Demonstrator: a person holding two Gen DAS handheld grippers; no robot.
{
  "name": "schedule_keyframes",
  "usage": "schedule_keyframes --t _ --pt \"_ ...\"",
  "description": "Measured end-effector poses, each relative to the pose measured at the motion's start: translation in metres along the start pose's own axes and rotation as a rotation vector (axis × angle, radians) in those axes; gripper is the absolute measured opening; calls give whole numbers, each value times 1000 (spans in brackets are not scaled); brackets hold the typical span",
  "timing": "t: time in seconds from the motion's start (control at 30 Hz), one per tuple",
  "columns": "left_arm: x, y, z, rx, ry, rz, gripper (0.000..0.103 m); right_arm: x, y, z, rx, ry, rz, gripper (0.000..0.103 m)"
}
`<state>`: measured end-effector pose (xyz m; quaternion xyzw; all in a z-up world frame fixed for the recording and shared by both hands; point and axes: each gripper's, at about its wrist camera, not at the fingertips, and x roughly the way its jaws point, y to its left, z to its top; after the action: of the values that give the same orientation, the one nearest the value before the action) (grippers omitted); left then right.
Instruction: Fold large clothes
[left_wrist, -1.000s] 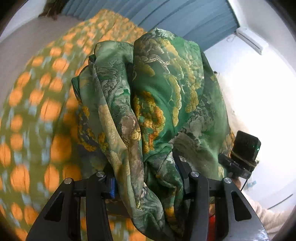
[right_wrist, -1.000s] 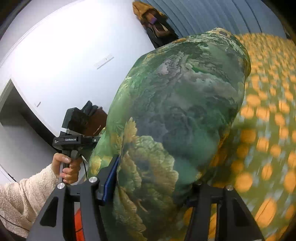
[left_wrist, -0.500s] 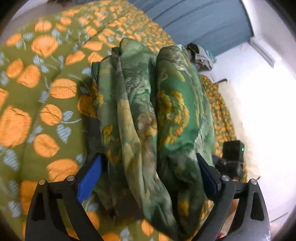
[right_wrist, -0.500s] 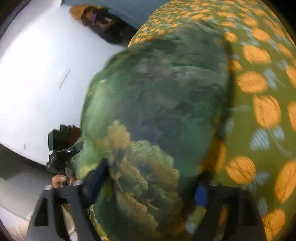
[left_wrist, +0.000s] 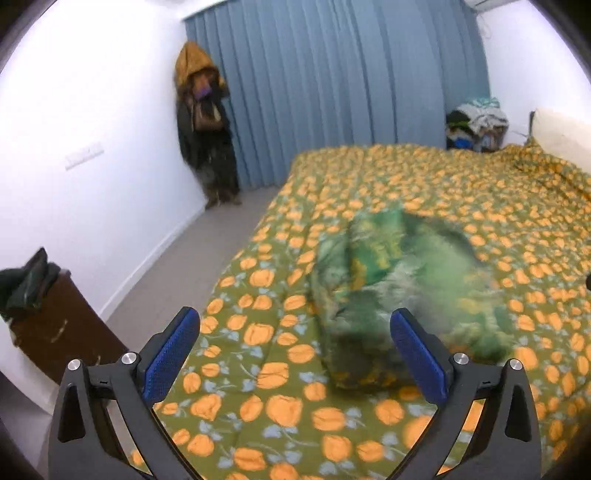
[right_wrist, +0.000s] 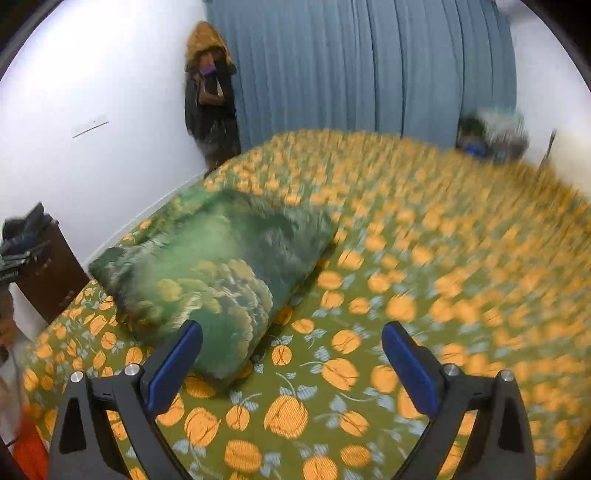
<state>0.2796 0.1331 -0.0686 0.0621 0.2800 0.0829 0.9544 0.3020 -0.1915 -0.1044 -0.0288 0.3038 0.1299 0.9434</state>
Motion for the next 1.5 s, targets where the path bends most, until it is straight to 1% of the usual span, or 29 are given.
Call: schedule_keyframes --t 0.03,0.07,0.13,0.2,0.27,0.37,0.43,0.5,0.53,0.57,0.67,0.73,0.93,1.2,1.4,1.5 --pt "-14 -5 -1 -24 2 24 103 -17 3 0 8 -29 -12 99" --pt "-26 -11 -4 -48 8 63 103 -26 3 -2 24 -41 -17 99" --pt "-46 -18 -13 -74 15 113 103 -39 8 -6 64 -7 -22 99" --pt "-62 -25 -18 -63 -2 100 103 -42 14 -10 95 38 -31 99" --pt "-77 -33 -24 -33 -4 91 103 -55 29 -18 83 40 -73 99" --pt "-96 -47 -36 12 33 75 103 -78 53 -32 33 33 -161 99" --pt "-108 -49 -43 7 38 58 103 -90 69 -39 13 44 -185 99" --pt "-122 -51 -47 -5 49 24 103 -99 86 -46 -25 70 -179 99" --pt "-128 -50 -50 -23 60 -4 103 -105 95 -50 -46 82 -173 99" --pt "-131 -50 -52 -34 69 -19 103 -110 101 -52 -55 80 -172 99" --pt "-136 -46 -57 -89 126 -96 103 -130 110 -53 -41 64 -163 99" --pt "-141 -46 -57 -107 136 -117 103 -138 113 -53 -29 64 -161 99" --pt "-146 -58 -54 -84 149 -126 103 -146 120 -53 -39 66 -141 99" --pt "-145 -63 -57 -88 172 -131 103 -145 115 -56 -33 82 -159 99" --pt "-146 -64 -59 -86 175 -144 103 -145 115 -58 -30 89 -161 99" --pt "-149 -65 -58 -82 164 -140 103 -148 114 -57 -24 75 -156 100"
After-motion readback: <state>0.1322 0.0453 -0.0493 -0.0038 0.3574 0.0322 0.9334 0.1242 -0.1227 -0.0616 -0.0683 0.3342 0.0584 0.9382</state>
